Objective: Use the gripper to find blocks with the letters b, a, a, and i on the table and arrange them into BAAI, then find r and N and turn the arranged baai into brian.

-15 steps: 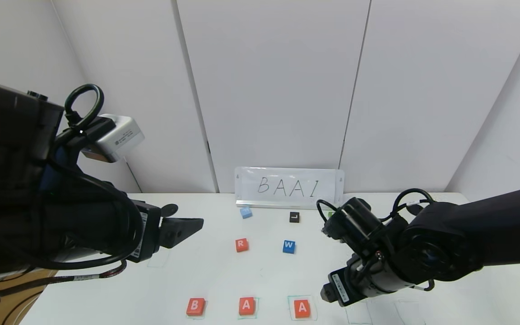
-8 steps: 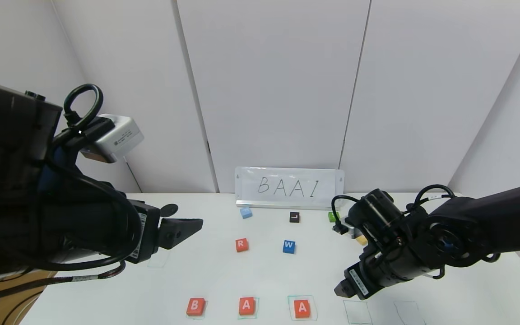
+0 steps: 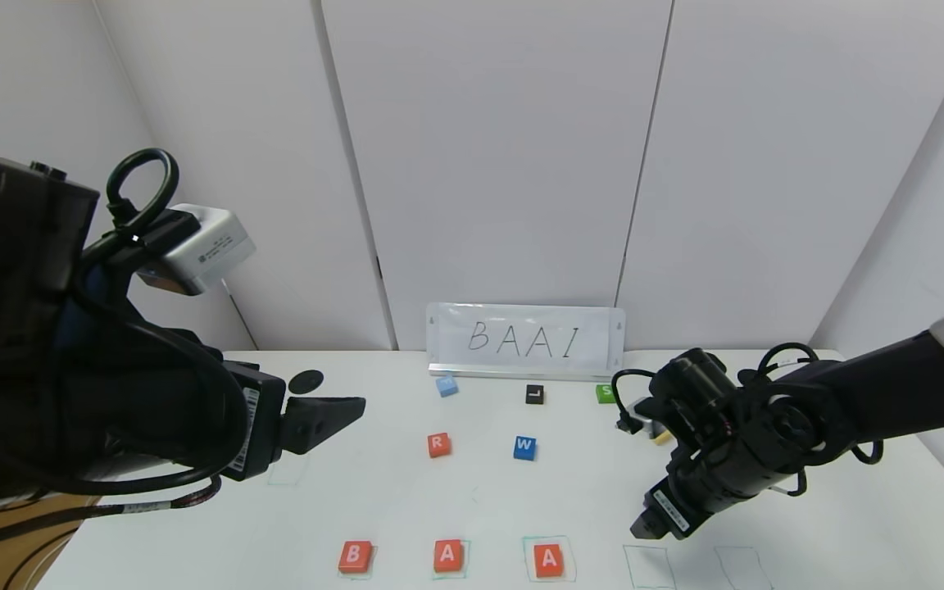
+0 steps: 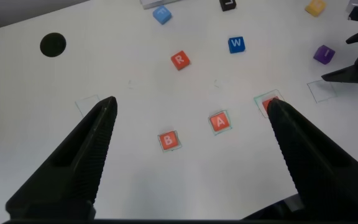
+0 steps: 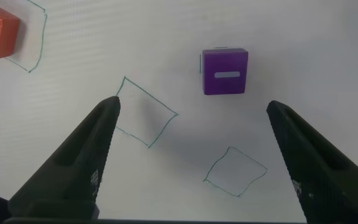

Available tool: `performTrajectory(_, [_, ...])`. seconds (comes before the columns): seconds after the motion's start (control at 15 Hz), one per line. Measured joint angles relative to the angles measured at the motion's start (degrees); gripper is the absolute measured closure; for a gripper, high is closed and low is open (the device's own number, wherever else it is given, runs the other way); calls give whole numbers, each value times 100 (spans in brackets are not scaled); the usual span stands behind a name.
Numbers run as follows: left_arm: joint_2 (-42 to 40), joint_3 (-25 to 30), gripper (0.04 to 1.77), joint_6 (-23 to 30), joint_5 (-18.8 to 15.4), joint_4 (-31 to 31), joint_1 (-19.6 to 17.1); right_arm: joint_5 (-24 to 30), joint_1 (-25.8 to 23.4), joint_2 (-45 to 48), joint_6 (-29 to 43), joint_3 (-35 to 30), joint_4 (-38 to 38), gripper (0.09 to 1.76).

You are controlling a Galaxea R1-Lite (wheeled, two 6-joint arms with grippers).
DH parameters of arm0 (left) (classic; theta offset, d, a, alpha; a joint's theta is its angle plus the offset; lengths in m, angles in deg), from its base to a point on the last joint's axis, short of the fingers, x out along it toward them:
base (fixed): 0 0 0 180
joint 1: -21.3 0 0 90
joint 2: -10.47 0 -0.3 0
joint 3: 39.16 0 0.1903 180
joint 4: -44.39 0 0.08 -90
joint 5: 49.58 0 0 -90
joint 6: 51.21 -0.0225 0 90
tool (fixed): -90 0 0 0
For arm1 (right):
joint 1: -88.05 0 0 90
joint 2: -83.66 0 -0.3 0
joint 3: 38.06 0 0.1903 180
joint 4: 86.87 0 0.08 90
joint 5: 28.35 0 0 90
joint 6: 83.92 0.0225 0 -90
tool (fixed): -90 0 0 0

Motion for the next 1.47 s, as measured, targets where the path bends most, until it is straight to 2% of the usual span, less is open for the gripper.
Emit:
performTrajectory(0.53, [-5,71,9,-2,160,9,205,-29,-163,-474,-305,78,-202,15])
performTrajectory(1.47, [20,88,9,2,167,11,238,22,-223,-640,-528,199,-438,14])
